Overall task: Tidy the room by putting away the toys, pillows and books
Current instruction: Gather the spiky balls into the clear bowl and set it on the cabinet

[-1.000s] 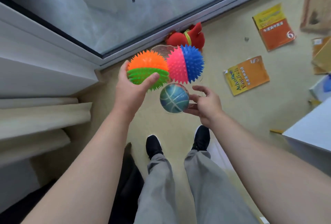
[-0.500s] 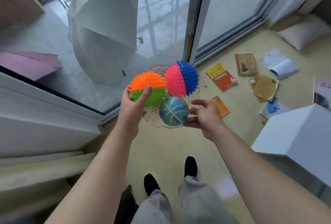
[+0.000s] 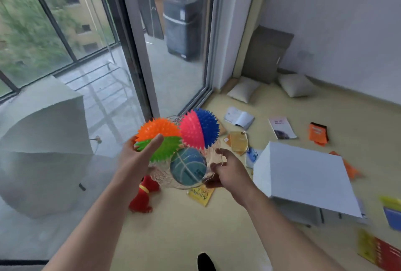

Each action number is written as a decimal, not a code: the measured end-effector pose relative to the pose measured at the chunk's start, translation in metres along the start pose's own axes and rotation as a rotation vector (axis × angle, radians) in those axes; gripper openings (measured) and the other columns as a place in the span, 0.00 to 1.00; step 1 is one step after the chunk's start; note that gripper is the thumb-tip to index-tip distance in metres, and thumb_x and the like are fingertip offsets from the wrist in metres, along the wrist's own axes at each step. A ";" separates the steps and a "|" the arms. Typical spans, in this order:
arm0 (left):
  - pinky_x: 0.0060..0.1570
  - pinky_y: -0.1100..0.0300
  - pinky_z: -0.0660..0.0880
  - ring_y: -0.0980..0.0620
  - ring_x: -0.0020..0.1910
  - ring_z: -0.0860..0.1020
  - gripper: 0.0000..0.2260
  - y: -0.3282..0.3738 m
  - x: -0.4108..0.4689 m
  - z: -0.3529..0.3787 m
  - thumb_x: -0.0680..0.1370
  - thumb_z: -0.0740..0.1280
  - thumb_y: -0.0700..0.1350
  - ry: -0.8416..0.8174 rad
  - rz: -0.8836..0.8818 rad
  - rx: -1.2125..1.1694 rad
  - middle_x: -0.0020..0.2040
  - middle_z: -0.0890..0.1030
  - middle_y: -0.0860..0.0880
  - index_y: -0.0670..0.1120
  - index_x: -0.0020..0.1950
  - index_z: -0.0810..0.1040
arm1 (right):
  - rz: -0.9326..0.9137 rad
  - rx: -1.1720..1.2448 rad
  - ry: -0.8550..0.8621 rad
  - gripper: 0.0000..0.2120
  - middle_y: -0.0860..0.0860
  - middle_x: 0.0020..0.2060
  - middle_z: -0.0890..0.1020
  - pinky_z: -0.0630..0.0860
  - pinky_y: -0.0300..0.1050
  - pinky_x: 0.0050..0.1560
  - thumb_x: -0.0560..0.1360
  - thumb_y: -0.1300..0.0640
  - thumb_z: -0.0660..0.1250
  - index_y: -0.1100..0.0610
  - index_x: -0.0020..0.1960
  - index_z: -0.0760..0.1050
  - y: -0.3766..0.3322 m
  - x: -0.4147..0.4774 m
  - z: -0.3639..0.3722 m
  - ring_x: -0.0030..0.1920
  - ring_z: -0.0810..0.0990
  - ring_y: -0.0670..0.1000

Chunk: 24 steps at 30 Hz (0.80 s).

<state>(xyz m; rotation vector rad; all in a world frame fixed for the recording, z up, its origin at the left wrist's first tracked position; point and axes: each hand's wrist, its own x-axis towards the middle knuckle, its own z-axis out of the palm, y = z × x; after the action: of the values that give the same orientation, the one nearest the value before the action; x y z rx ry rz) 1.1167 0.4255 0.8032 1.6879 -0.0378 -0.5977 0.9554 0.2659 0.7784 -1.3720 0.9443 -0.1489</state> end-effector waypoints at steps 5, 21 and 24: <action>0.52 0.44 0.83 0.56 0.53 0.80 0.39 0.047 -0.002 0.064 0.59 0.77 0.70 -0.202 0.084 0.037 0.57 0.80 0.53 0.53 0.65 0.75 | -0.065 0.047 0.191 0.14 0.59 0.53 0.82 0.85 0.58 0.42 0.81 0.66 0.63 0.51 0.62 0.75 -0.034 -0.020 -0.061 0.39 0.87 0.60; 0.36 0.58 0.81 0.59 0.40 0.85 0.24 0.144 0.005 0.240 0.75 0.74 0.58 -0.412 0.271 0.097 0.53 0.83 0.52 0.50 0.66 0.74 | -0.196 0.110 0.543 0.13 0.49 0.50 0.82 0.85 0.57 0.44 0.81 0.60 0.62 0.44 0.46 0.78 -0.098 0.002 -0.208 0.49 0.85 0.60; 0.48 0.49 0.84 0.52 0.50 0.84 0.28 0.153 0.018 0.265 0.72 0.75 0.62 -0.416 0.278 0.119 0.56 0.83 0.50 0.51 0.67 0.74 | -0.167 0.192 0.560 0.13 0.49 0.52 0.79 0.84 0.47 0.34 0.83 0.63 0.61 0.51 0.62 0.77 -0.109 0.015 -0.225 0.47 0.85 0.57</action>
<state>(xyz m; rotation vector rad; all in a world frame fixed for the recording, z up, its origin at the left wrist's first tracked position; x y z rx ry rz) 1.0709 0.1444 0.9168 1.6088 -0.6063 -0.7356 0.8665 0.0581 0.8873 -1.2486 1.2359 -0.7622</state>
